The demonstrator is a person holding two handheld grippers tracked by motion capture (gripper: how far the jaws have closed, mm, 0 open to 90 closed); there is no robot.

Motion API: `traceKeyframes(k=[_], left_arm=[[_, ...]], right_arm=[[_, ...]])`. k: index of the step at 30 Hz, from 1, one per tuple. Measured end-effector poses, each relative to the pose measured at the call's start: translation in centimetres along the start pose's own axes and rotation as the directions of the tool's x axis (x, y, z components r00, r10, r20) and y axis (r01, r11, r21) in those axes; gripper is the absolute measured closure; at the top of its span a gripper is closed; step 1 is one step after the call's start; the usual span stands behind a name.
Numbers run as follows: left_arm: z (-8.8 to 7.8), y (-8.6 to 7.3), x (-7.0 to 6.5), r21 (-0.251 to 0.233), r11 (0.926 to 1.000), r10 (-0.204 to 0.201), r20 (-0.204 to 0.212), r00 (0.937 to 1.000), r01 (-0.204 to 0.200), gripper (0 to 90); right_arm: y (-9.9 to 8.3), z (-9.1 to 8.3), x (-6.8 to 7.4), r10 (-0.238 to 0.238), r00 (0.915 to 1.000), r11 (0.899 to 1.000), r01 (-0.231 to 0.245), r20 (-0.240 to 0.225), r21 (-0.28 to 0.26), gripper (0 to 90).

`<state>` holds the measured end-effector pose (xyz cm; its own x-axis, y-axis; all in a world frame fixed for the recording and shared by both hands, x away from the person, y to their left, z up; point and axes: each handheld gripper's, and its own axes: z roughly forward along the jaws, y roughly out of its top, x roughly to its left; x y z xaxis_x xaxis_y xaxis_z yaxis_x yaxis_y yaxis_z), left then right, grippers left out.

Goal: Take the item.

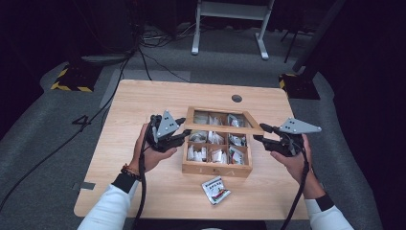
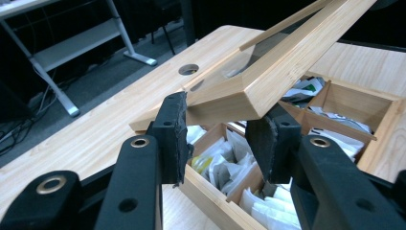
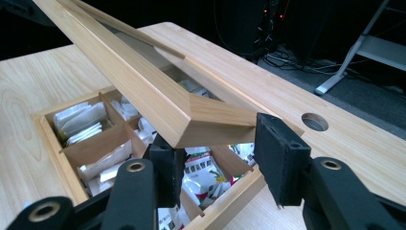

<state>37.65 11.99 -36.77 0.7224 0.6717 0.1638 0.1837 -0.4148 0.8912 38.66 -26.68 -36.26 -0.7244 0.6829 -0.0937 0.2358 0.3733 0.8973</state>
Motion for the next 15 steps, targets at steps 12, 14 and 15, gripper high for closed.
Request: traceKeyframes(k=[12,14,15], left_arm=[[-0.1,-1.1,-0.5,0.015,0.9999,-0.003,0.016,0.9999,0.003,58.7],[-0.1,-1.3,-0.7,0.016,0.9999,-0.004,0.018,0.9998,0.003,58.6],[-0.1,-1.5,-0.7,0.016,0.9999,-0.004,0.019,0.9998,0.004,58.6]], right_arm=[[-0.6,-0.6,0.9,-0.009,0.9996,1.0,0.009,-0.028,0.014,50.0],[-0.7,-0.7,1.2,-0.024,0.9994,0.999,0.025,-0.025,0.021,49.5],[-0.8,-0.7,1.3,-0.027,0.9994,0.999,0.028,-0.023,0.024,49.2]])
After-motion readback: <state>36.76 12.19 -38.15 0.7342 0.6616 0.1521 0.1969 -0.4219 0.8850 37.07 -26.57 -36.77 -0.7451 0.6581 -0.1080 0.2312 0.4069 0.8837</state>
